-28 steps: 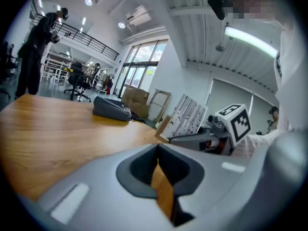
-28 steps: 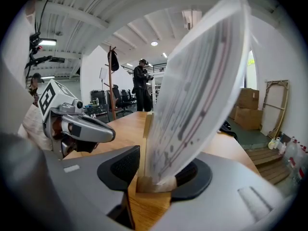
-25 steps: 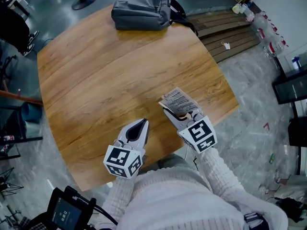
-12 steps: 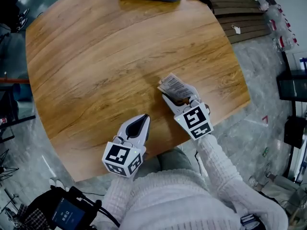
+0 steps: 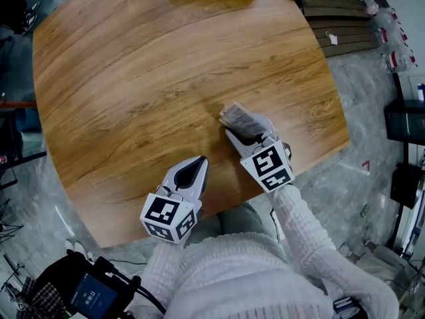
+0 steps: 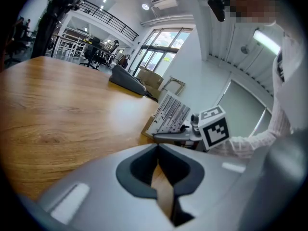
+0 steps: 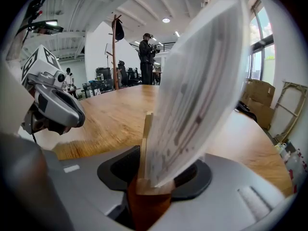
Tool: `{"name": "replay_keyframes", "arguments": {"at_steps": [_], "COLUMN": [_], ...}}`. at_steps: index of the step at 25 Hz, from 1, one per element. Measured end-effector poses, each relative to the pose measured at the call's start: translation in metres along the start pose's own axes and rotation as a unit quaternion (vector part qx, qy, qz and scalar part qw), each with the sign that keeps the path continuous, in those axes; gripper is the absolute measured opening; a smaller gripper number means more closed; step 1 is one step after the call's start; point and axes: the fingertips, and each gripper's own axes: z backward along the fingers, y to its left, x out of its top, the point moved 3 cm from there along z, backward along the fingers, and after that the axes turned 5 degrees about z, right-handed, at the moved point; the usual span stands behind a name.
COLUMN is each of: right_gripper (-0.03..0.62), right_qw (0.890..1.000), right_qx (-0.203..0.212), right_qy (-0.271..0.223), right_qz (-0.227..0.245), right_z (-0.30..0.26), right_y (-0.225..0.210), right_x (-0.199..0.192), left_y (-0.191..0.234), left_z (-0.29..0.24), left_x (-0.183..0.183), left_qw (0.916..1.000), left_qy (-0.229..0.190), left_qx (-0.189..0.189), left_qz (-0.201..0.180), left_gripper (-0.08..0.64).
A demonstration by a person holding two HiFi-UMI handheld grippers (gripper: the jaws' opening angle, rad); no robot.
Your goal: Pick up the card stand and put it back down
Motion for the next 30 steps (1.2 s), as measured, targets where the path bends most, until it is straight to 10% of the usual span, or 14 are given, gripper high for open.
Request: {"name": "replay_keyframes", "arguments": {"at_steps": [15, 30], "right_gripper": [0.224, 0.002], "right_qw": [0.999, 0.984], "right_qx": [-0.015, -0.064], "right_qy": [-0.013, -0.158], "right_qz": [-0.038, -0.049], "right_z": [0.041, 0.159], "right_y": [0.000, 0.036], "right_x": [-0.006, 0.065], "left_y": [-0.032, -0.090], "left_z": [-0.003, 0.023], "left_x": [0.023, 0.042], "left_qw": [0.9990, 0.9914], "left_qy": [-0.002, -0.028], "left_qx": [-0.028, -0.069], "left_qz": [-0.036, -0.107], "left_gripper": [0.008, 0.008]}}
